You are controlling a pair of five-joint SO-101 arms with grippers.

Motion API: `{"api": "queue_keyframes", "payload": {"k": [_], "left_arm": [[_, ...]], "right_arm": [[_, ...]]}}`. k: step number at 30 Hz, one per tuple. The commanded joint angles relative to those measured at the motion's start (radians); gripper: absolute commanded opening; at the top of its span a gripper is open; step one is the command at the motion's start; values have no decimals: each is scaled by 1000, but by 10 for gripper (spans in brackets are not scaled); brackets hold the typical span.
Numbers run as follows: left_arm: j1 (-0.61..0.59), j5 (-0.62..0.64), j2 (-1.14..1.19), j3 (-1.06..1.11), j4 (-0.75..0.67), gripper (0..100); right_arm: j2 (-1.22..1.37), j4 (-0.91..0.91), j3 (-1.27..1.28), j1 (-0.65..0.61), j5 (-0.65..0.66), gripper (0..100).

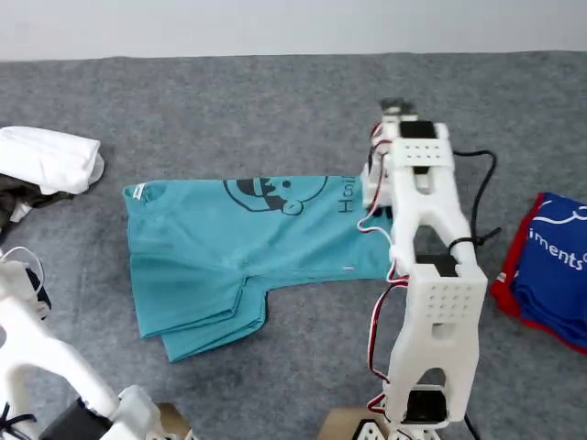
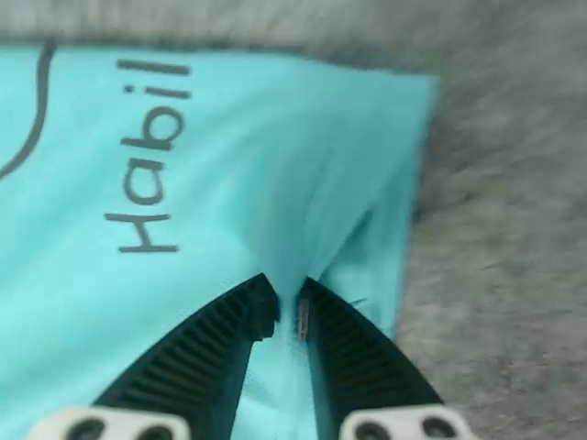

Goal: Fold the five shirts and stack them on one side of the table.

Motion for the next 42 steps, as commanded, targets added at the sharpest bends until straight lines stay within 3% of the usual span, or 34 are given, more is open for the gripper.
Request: {"api": "queue_keyframes", "payload": {"k": [1, 21, 30, 38, 42], "left_arm": [[2, 5, -28, -4, -2, 3], [-2, 5, -29, -4, -2, 3], [-2, 5, -29, -4, 0, 3], [0, 5, -31, -4, 0, 3], [0, 5, -32, -12, 0, 3]], "right_arm": [[-67, -7, -87, 41, 46, 17], [19, 2, -104, 87, 127, 23], [15, 84, -150, 77, 138, 292], [16, 315, -442, 21, 138, 296], [-2, 329, -468, -12, 183, 296]]}}
